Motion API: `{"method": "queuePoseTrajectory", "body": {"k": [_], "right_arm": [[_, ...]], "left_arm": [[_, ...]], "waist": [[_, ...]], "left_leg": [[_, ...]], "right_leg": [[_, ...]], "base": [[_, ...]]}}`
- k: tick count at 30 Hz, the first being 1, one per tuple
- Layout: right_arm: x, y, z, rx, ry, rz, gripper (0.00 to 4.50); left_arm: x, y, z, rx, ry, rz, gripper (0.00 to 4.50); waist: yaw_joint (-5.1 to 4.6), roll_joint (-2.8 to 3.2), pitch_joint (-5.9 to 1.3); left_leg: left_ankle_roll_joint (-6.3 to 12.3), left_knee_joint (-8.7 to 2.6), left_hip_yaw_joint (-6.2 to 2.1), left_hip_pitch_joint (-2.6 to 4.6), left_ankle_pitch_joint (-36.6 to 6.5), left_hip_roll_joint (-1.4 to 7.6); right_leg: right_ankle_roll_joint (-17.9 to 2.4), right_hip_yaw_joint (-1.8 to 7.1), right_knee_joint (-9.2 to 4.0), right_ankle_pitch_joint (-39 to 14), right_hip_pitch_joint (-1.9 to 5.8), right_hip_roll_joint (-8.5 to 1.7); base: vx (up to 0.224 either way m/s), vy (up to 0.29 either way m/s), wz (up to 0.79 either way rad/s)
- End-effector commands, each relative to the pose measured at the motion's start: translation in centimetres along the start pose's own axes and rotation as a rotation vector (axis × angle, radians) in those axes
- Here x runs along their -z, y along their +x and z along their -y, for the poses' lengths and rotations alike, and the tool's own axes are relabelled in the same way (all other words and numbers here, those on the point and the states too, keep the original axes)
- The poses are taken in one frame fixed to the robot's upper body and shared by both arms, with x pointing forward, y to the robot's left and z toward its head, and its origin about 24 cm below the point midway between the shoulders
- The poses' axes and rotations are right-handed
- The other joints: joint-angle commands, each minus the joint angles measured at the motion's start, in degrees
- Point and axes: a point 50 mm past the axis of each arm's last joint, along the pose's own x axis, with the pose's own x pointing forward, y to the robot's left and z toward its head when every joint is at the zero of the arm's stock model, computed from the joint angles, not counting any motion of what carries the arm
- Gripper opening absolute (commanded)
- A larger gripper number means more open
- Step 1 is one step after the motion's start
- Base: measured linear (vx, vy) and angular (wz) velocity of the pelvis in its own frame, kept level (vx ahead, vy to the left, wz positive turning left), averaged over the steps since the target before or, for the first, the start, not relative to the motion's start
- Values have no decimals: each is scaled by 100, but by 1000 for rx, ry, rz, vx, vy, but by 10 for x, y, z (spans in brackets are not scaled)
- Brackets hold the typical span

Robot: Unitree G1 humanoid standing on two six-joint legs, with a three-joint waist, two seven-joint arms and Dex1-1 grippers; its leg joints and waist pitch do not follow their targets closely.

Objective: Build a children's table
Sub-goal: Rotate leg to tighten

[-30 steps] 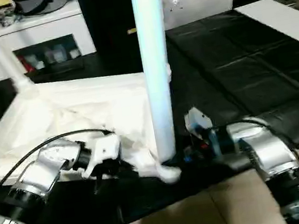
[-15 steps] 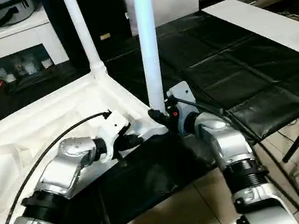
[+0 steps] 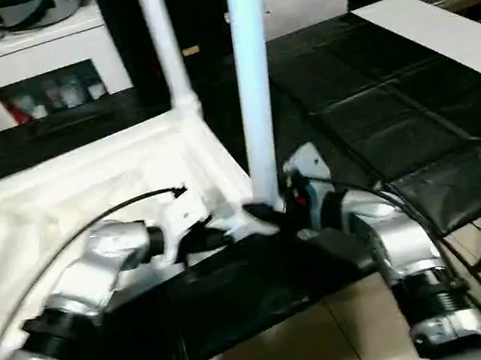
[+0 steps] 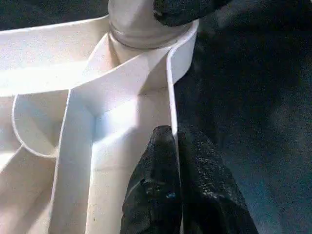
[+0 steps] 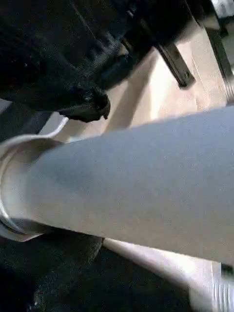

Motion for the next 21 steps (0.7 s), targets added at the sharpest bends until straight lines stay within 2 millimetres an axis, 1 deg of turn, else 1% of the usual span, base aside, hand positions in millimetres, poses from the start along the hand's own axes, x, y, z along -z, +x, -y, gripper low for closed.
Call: {"method": "queuePoseTrajectory", "body": {"k": [1,2,3,4,5,6,7,8,9,10,11,12,13,16,17,18,19,21], "right_arm": [[-2,-7,-2,-71,-38,-15,379],[-3,-12,-2,-117,-39,-24,379],[-5,-17,-4,-169,-36,-32,379],[-5,-17,-4,-169,-36,-32,379],[-6,-21,-5,-221,-37,-39,379],[-6,-24,-6,-268,-43,-51,379],[-6,-24,-6,-274,-43,-52,364],[-5,-27,-8,-336,-60,-76,364],[-5,-27,-9,-352,-62,-83,345],[-5,-28,-11,-382,-63,-89,345],[-6,-28,-12,-401,-62,-92,335],[-6,-29,-12,-416,-64,-95,325],[-6,-29,-12,-416,-64,-95,314],[-5,-31,-14,-470,-64,-126,291],[-6,-31,-15,-487,-67,-133,280],[-6,-31,-15,-487,-67,-133,269],[-6,-31,-15,-493,-65,-129,269],[-7,-30,-15,-500,-63,-126,246]], "left_arm": [[-11,0,4,113,102,23,0],[-9,-3,5,142,117,5,0],[-7,-5,5,175,135,-14,0],[-7,-5,5,175,135,-14,0],[-4,-7,5,204,154,-35,0],[-2,-9,5,227,174,-55,0],[-2,-9,5,229,176,-57,0],[0,-10,5,266,196,-73,0],[1,-10,6,276,201,-75,0],[1,-10,6,292,206,-77,0],[1,-11,6,302,210,-77,0],[1,-11,7,311,212,-76,0],[1,-11,7,311,212,-76,0],[1,-11,6,334,224,-81,0],[1,-12,6,347,232,-83,0],[1,-12,6,347,232,-83,0],[1,-12,6,352,234,-82,0],[1,-12,6,357,234,-81,0]], "waist": [[25,-57,-358],[73,-56,-365],[105,-55,-370],[138,-54,-377],[180,-46,-377],[189,-51,-377],[201,-67,-379],[223,-72,-379],[230,-72,-373],[238,-71,-369],[253,-77,-367],[257,-101,-372],[272,-90,-371],[293,-88,-377],[300,-99,-377],[303,-98,-380],[311,-94,-381],[313,-97,-377]], "left_leg": [[645,-452,-84,-14,-707,321],[638,-449,-76,-10,-614,333],[653,-445,-75,-9,-589,330],[679,-439,-66,2,-573,332],[726,-431,-61,-13,-485,333],[749,-428,-62,-13,-485,330],[747,-426,-59,-20,-489,331],[744,-420,-51,-18,-508,319],[725,-427,-50,-17,-525,324],[706,-430,-51,-18,-546,326],[635,-441,-52,-13,-601,338],[628,-439,-49,-12,-604,336],[616,-442,-50,-3,-601,340],[605,-441,-52,0,-536,350],[610,-438,-50,-8,-510,339],[613,-434,-44,-9,-509,333],[613,-435,-48,-7,-489,336],[599,-437,-45,-7,-502,336]], "right_leg": [[-913,352,-338,-1840,379,-316],[-955,366,-309,-1691,378,-316],[-971,362,-297,-1636,383,-312],[-981,365,-294,-1592,384,-314],[-1025,368,-267,-1466,386,-318],[-1015,364,-274,-1478,385,-312],[-1004,367,-267,-1492,392,-317],[-989,365,-282,-1571,388,-322],[-977,366,-289,-1635,389,-326],[-965,365,-296,-1699,389,-328],[-931,368,-307,-1832,389,-334],[-928,368,-307,-1844,390,-332],[-927,374,-305,-1864,380,-332],[-953,378,-290,-1774,375,-326],[-953,378,-287,-1747,382,-324],[-949,379,-289,-1758,385,-326],[-943,377,-291,-1773,383,-330],[-930,376,-297,-1811,382,-328]], "base": [[0,0,0],[0,0,0],[0,0,0],[0,0,0],[0,0,0],[0,0,0],[0,0,0],[0,0,0],[0,0,0],[0,0,0],[0,0,0],[0,0,0],[0,0,0],[0,0,0],[0,0,0],[0,0,0],[0,0,0],[0,0,0]]}}
